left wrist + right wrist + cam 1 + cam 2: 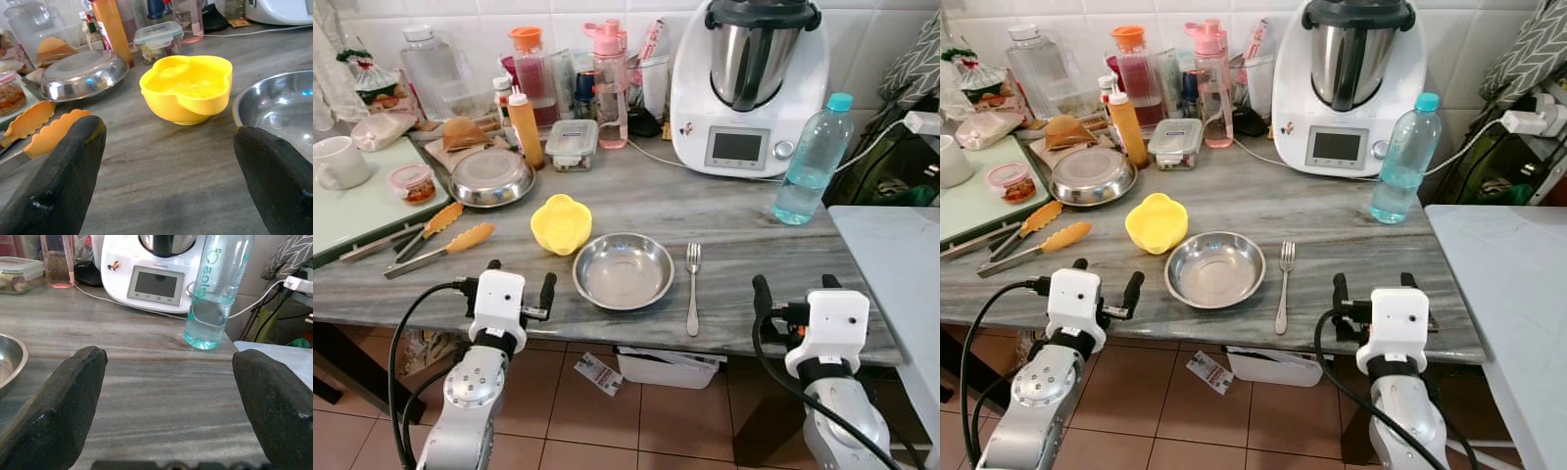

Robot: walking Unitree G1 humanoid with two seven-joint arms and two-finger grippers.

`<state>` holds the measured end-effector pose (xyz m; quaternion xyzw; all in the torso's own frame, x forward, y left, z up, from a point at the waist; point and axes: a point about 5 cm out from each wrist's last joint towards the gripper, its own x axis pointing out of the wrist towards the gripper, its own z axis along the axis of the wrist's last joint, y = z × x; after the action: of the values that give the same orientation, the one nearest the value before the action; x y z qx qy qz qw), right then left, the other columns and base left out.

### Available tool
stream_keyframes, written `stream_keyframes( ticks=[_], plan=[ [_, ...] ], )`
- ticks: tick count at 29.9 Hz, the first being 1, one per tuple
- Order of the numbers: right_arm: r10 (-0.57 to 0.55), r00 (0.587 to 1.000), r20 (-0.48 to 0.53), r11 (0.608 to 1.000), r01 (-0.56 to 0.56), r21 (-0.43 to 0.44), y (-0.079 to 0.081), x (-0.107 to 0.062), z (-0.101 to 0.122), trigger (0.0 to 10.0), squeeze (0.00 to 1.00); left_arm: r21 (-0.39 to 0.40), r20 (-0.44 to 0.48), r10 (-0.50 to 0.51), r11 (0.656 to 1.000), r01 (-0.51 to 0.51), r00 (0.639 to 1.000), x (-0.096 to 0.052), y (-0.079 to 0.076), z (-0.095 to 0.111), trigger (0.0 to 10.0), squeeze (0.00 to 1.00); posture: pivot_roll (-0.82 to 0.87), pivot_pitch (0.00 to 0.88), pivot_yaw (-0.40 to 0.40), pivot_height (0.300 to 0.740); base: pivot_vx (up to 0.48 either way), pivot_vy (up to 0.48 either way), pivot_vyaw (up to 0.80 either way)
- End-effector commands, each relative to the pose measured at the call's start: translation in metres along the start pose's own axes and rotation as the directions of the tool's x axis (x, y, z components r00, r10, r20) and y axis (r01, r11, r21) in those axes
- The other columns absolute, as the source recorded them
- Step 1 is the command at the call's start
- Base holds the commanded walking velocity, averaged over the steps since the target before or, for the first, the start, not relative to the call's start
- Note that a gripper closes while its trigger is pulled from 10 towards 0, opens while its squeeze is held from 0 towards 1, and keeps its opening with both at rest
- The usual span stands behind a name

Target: Setting the table

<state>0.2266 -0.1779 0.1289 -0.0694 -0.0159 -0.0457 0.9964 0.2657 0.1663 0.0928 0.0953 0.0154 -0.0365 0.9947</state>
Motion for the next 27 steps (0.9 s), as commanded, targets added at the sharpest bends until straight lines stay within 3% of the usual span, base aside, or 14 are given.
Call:
stream_keyframes(
  ticks=[1, 11, 27],
  plan=[
    [0.009, 1.0, -0.005, 1.0, -0.009, 0.005, 0.0012, 0.0016, -0.0014, 10.0, 0.0, 0.015, 0.002, 0.021, 1.0, -0.021, 1.0, -0.0001, 0.0042, -0.0002, 10.0, 0.0, -0.11, 0.0, 0.056, 0.74, 0.0, 0.0, 0.0],
    [0.003, 1.0, -0.014, 1.0, -0.003, 0.01, 0.0013, 0.0009, -0.0033, 10.0, 0.0, 0.034, -0.003, 0.018, 0.999, -0.018, 1.0, 0.0008, 0.0039, 0.0007, 10.0, 0.0, -0.11, 0.0, 0.064, 0.74, 0.0, 0.0, 0.0],
    [0.007, 1.0, -0.015, 1.0, -0.007, 0.012, 0.0005, 0.0042, -0.0041, 10.0, 0.0, 0.026, -0.001, 0.005, 1.0, -0.005, 1.0, 0.0048, 0.0004, 0.0017, 10.0, 0.0, -0.11, 0.0, 0.053, 0.74, -0.288, 0.0, 0.0]
  ],
)
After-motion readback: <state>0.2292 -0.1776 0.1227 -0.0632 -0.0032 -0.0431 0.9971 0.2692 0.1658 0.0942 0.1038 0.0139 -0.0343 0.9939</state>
